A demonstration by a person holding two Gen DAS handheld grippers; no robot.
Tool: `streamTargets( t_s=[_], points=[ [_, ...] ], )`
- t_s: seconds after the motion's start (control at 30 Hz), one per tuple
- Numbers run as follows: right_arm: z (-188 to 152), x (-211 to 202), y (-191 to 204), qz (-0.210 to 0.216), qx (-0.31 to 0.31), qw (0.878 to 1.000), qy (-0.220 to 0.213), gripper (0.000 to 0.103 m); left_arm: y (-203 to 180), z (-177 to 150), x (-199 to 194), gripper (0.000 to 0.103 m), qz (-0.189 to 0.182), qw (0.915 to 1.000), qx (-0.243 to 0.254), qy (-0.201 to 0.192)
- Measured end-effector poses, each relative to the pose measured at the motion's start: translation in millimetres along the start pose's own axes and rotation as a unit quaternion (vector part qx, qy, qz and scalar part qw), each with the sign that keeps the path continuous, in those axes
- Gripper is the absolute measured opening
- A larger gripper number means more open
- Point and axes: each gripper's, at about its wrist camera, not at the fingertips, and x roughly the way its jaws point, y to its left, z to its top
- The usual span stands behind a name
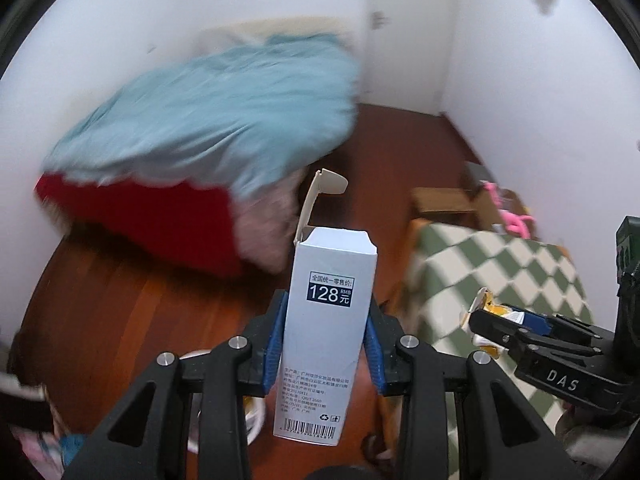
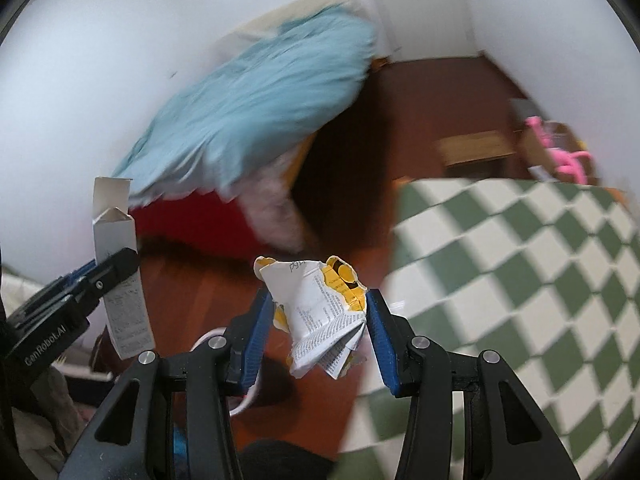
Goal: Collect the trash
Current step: 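Carry the milk carton and snack wrapper over the white bin, then open both tools to drop the carton and wrapper into the bin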
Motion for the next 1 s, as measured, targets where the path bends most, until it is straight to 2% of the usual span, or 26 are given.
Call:
streamTargets(
  t_s=[0.07, 0.13, 0.27, 0.33, 0.4, 0.57, 0.67, 0.7, 0.73, 0.77, 0.8, 0.83, 0.9, 0.97, 1.0],
  points=[
    [-9, 35, 39, 0.016, -0.021, 0.999, 0.03, 0.049, 31, -14, 9, 0.032, 0.01, 0.9995, -0.02, 0.021],
    [-24, 73, 73, 0.03, -0.042, 0.997, 0.065, 0.049, 70, -34, 23, 0.032, 0.017, 0.9969, -0.061, 0.047],
    [-57, 147, 124, 0.047, -0.069, 0.988, 0.134, 0.049, 135, -77, 59, 0.032, 0.008, 0.9846, -0.141, 0.103],
    [-72, 179, 139, 0.053, -0.069, 0.983, 0.161, 0.049, 168, -99, 85, 0.032, -0.006, 0.9728, -0.185, 0.14],
    [-89, 217, 149, 0.054, -0.069, 0.977, 0.196, 0.049, 189, -117, 100, 0.032, -0.008, 0.9632, -0.22, 0.154],
    [-123, 292, 169, 0.043, -0.068, 0.961, 0.263, 0.049, 217, -133, 136, 0.033, -0.036, 0.947, -0.26, 0.185],
    [-135, 323, 174, 0.035, -0.068, 0.956, 0.283, 0.049, 234, -133, 158, 0.035, -0.047, 0.9383, -0.278, 0.2],
    [-137, 330, 174, 0.034, -0.065, 0.954, 0.289, 0.049, 238, -132, 160, 0.038, -0.041, 0.9383, -0.277, 0.203],
    [-138, 336, 175, 0.031, -0.063, 0.953, 0.295, 0.049, 244, -131, 162, 0.055, -0.032, 0.9384, -0.277, 0.204],
    [-141, 344, 176, 0.031, -0.062, 0.95, 0.304, 0.05, 253, -133, 160, 0.081, -0.027, 0.9377, -0.281, 0.202],
    [-143, 352, 178, 0.031, -0.063, 0.948, 0.312, 0.05, 259, -134, 159, 0.091, -0.021, 0.9368, -0.288, 0.198],
    [-144, 357, 181, 0.031, -0.064, 0.946, 0.315, 0.051, 264, -136, 157, 0.097, -0.017, 0.9362, -0.291, 0.197],
    [-147, 367, 186, 0.035, -0.074, 0.943, 0.322, 0.052, 273, -143, 150, 0.097, 0.001, 0.9341, -0.295, 0.201],
    [-150, 372, 193, 0.041, -0.082, 0.941, 0.325, 0.059, 276, -150, 143, 0.097, 0.024, 0.9348, -0.293, 0.2],
    [-150, 373, 194, 0.043, -0.084, 0.941, 0.326, 0.076, 276, -155, 136, 0.097, 0.049, 0.9359, -0.286, 0.2]
  ],
)
